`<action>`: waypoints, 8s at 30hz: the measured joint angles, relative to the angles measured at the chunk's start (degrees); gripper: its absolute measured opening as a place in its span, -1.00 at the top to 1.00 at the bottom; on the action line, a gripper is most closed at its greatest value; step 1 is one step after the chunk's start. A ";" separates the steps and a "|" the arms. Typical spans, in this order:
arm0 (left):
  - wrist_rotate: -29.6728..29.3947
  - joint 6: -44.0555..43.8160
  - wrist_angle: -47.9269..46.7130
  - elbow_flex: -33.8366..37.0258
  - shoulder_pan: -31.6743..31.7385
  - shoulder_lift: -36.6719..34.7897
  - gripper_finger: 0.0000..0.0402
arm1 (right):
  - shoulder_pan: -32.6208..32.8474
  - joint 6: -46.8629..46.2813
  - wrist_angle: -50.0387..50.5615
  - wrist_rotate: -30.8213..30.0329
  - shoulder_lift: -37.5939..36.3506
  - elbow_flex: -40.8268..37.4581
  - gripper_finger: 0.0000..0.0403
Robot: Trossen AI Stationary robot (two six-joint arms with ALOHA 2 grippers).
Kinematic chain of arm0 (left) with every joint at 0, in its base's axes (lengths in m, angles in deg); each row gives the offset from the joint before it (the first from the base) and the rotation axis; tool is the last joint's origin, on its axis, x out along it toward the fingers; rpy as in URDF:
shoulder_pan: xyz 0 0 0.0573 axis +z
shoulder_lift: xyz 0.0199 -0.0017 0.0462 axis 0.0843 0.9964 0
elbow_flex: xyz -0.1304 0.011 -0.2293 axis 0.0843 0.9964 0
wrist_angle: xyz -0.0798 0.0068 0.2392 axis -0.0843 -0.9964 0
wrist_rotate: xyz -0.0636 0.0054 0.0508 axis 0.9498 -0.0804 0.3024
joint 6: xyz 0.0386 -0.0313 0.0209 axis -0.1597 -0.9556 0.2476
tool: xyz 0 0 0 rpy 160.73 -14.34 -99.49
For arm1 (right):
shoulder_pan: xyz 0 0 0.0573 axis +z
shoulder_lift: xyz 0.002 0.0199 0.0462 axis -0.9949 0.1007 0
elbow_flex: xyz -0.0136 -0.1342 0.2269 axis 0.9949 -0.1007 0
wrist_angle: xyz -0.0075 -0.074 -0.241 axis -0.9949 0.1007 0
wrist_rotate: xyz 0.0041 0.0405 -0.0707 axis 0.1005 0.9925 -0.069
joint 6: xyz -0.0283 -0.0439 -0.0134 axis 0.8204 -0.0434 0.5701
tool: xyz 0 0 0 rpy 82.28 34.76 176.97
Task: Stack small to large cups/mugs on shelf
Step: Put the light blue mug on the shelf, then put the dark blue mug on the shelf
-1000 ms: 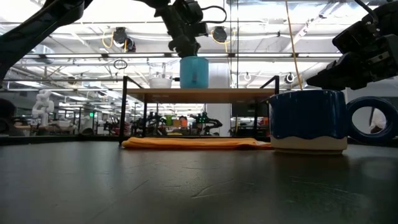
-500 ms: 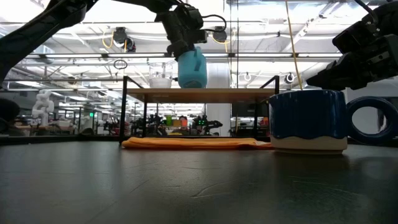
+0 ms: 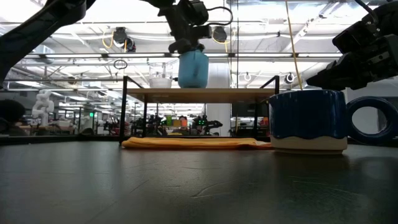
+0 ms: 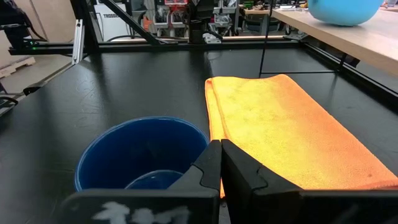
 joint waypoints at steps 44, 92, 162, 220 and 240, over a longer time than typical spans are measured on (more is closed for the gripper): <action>-1.36 -4.88 -0.85 -0.15 -0.81 -3.50 0.40 | 0.00 -0.24 0.02 0.26 0.00 0.02 1.00; 2.15 -9.74 -2.77 -0.15 1.74 -3.63 0.40 | -0.02 -0.24 -0.39 0.33 0.00 0.00 1.00; 3.52 -7.19 -0.26 -0.04 2.01 -1.77 0.64 | -0.02 -0.87 -0.46 0.31 0.00 0.02 1.00; 1.31 -12.41 0.11 -0.15 1.53 -2.01 -0.08 | -0.02 -0.65 -0.46 0.28 0.00 0.02 1.00; -1.95 -18.37 -0.80 -0.17 -1.21 -12.08 -0.09 | 0.00 0.02 -0.50 0.28 0.02 0.02 1.00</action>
